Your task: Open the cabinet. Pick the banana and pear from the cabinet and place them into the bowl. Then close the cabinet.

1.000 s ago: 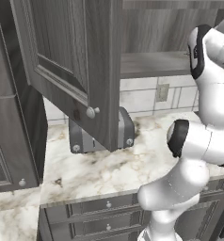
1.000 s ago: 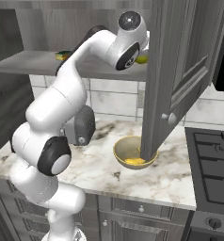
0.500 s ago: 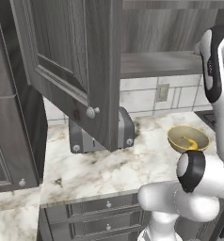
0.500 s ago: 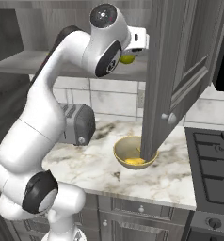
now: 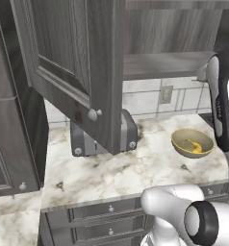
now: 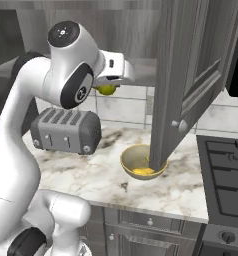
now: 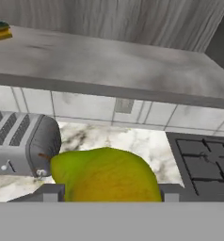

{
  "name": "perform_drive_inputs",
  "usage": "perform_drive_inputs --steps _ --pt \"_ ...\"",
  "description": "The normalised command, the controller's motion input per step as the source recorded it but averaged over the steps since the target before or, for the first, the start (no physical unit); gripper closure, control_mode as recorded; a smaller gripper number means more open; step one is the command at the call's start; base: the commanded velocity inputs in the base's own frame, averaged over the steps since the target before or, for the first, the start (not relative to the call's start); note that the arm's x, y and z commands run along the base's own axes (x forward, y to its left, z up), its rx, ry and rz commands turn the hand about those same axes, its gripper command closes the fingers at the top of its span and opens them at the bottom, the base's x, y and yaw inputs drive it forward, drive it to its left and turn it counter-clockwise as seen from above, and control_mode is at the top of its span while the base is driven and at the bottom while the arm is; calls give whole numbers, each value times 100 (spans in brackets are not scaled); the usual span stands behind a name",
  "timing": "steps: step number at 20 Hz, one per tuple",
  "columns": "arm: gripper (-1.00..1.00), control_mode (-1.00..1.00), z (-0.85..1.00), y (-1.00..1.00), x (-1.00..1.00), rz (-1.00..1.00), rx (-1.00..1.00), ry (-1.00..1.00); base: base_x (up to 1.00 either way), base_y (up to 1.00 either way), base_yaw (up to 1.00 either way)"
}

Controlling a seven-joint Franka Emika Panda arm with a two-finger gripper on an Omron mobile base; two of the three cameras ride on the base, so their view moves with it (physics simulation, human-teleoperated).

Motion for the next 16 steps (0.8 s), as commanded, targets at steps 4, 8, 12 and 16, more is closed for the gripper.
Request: perform_drive_inputs --steps 4,8,12,16 --pt "100 -100 -84 18 -96 0 0 22 0 0 0" --pt "100 -100 -61 -5 -33 0 0 11 0 0 0" --pt "100 -100 -9 -16 5 3 0 0 0 0 0" --pt "100 -100 -22 -23 21 2 0 0 0 0 0"
